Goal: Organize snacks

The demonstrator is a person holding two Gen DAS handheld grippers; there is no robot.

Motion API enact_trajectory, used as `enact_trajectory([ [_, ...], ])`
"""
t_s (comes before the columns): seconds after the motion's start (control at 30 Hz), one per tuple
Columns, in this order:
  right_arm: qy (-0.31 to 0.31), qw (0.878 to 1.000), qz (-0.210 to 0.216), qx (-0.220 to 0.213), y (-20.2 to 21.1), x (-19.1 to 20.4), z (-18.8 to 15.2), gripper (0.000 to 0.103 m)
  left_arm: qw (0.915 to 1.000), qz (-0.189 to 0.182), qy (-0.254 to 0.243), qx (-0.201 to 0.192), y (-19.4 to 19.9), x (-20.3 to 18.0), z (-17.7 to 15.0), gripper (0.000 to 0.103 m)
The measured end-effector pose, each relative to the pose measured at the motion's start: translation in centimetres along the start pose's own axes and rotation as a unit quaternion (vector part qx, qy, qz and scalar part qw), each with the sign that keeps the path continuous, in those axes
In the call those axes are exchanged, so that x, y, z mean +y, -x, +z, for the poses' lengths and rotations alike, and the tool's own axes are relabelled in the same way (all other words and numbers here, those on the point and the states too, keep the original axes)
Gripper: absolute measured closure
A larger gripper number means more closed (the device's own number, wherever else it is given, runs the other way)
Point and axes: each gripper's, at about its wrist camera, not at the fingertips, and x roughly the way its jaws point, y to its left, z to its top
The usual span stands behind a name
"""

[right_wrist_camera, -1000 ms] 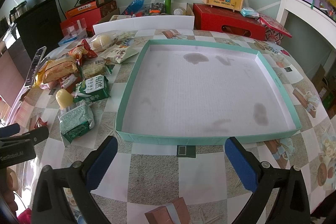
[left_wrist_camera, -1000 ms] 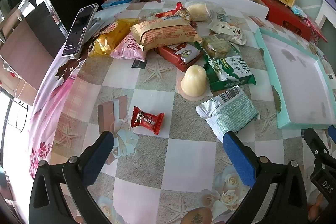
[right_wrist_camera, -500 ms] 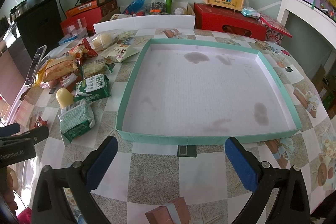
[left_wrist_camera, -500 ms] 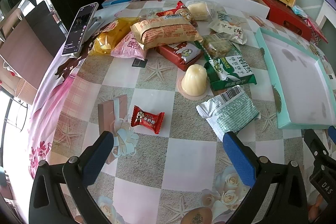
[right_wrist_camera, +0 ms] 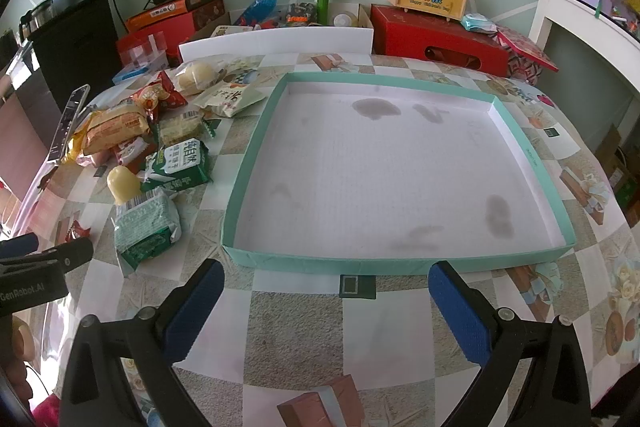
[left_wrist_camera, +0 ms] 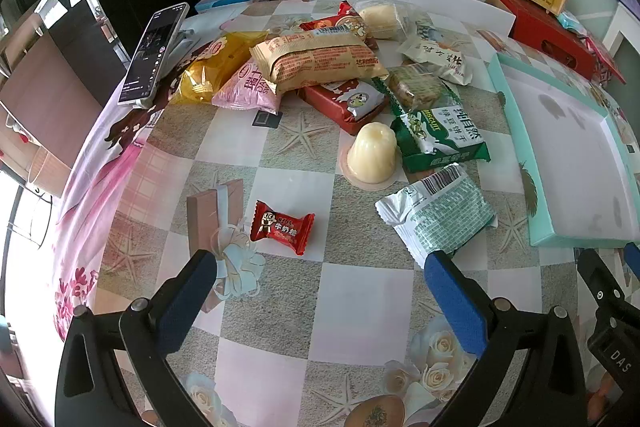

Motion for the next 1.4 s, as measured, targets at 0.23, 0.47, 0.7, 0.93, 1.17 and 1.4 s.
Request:
enact_trajectory([
  [0.23, 0.0, 1.0, 0.001, 0.001, 0.0, 0.0, 0.0, 0.0, 1.0, 0.001, 0.005, 0.0, -0.1, 0.3, -0.1, 0.0],
  [0.47, 0.02, 0.999, 0.027, -0.006, 1.0, 1.0, 1.1, 0.0, 0.9995, -0.007, 0.032, 0.005, 0.4, 1.1, 1.4, 0.0],
  [0.7, 0.046, 0.996, 0.071, 0.0, 1.3, 4.2, 3.8, 0.0, 0.997, -0.033, 0.07, -0.002, 1.8, 2.6, 4.9, 0.0],
  [0.93, 0.088, 0.991, 0.1, 0.012, -0.4, 8.3, 5.7, 0.001, 0.994, -0.03, 0.104, 0.013, 0.5, 4.0, 7.0, 0.0],
  [1.17, 0.099, 0.985, 0.128, 0.051, -3.1, 10.9, 5.4, 0.01, 0.9923, -0.023, 0.116, 0.038, -2.1, 5.2, 6.5, 0.0],
  [1.4, 0.118, 0.977, 0.157, 0.079, -5.0, 12.3, 3.7, 0.016, 0.9885, -0.044, 0.128, 0.069, -4.1, 5.9, 4.3, 0.001],
])
